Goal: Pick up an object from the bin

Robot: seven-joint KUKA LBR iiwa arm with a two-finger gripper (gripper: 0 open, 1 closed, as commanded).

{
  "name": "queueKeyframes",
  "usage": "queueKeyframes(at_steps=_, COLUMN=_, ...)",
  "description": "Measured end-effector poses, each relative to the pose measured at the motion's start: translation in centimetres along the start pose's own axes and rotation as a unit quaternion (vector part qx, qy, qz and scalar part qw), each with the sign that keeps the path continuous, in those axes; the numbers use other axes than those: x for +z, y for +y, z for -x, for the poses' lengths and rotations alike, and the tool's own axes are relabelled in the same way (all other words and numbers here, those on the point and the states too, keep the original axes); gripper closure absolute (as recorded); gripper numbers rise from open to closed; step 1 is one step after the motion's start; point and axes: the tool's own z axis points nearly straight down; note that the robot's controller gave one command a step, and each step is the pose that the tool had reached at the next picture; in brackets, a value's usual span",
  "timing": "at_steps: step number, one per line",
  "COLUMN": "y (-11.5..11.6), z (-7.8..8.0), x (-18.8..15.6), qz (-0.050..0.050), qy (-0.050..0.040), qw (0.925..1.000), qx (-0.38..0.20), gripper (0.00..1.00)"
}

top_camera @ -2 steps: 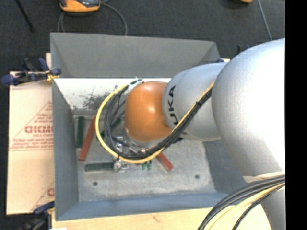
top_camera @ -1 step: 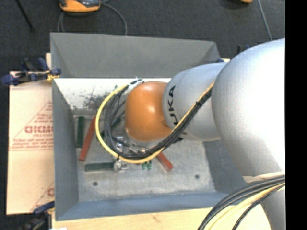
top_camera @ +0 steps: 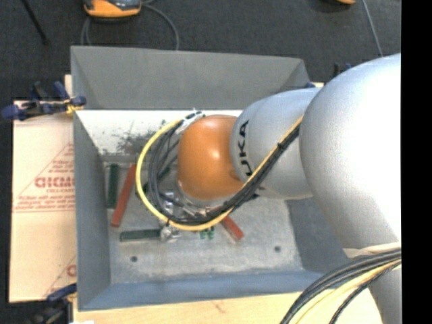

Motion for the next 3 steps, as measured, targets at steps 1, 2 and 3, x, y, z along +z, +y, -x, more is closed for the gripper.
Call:
queueKeyframes(at_steps=1, y=0.0, z=0.0, x=0.0, qz=0.0, qy=0.0001, qw=1.0, qx=0.001, gripper=1.0)
queueKeyframes(at_steps=2, y=0.0, z=0.0, x=0.0, qz=0.0, qy=0.0001, qw=1.0, qx=0.002, gripper=1.0)
queueKeyframes(at_steps=3, y=0.0, z=0.0, x=0.0, qz=0.0, qy=0.0002, qw=1.0, qx=0.002, gripper=1.0)
